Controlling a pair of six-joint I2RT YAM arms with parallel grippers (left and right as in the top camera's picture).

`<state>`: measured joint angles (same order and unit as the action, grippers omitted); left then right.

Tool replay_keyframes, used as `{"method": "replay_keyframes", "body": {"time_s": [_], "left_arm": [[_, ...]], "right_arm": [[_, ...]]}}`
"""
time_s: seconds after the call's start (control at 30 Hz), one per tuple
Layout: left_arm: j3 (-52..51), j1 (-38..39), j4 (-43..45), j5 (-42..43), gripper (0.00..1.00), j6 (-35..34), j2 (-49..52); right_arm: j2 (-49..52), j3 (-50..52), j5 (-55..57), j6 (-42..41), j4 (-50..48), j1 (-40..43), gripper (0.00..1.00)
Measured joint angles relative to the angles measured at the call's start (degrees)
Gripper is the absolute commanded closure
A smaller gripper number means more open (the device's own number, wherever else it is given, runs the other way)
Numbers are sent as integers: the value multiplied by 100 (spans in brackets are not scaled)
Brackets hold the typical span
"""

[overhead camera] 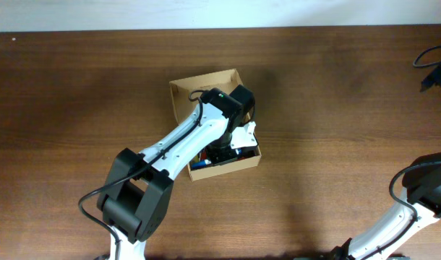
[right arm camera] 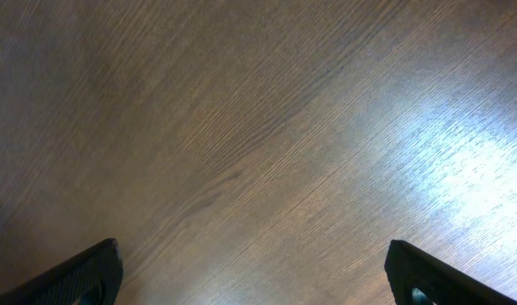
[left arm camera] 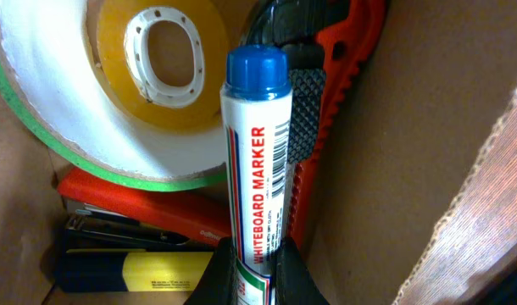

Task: Pack container
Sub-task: 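Lower the marker into the box beside the box cutter and release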

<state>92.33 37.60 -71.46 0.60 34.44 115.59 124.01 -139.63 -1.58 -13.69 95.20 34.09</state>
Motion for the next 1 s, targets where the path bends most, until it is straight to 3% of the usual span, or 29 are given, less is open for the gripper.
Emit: {"method": "replay_keyframes", "body": {"time_s": [0.4,0.57,0.73,1.0], "left_arm": [[-225,-2,256,0,98,-42,-85],[-229,0,260,0,82,-63,-85],[-289,0,258,24,60,-109,-85],[-289,0,280,9,59,-107,-162]], "right_arm": [[0,0,0,4,0,0,1],[0,0,0,4,0,0,1],[0,0,0,-2,0,0,1],[0,0,0,4,0,0,1]]}}
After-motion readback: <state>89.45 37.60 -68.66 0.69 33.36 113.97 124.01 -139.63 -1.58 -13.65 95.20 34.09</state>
